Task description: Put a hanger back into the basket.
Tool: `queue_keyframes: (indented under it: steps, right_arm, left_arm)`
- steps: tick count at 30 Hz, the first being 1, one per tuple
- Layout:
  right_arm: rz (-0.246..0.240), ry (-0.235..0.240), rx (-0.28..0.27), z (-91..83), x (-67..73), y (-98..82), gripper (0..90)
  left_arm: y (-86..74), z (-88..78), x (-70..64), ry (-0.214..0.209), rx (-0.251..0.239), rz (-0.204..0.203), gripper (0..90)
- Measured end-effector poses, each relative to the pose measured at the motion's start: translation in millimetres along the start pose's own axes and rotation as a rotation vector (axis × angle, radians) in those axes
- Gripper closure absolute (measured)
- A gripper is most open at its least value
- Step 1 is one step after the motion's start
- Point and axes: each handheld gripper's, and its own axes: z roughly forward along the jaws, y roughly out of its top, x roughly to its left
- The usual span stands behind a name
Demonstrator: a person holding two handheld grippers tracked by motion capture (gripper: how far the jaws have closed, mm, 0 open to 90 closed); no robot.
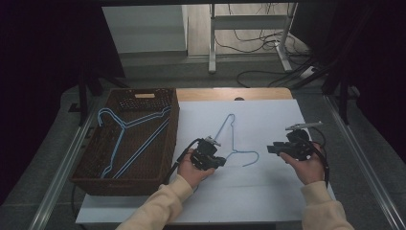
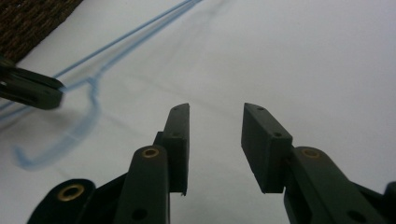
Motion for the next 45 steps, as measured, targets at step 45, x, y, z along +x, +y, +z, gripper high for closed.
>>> queue_keyframes:
  steps: [45]
  right_arm:
    - [-0.027, -0.013, 0.025, 10.6, 0.6, -8.2, 59.0]
  left_arm:
    - [-12.6, -227.8, 36.7, -0.094, -0.433, -0.022, 86.6]
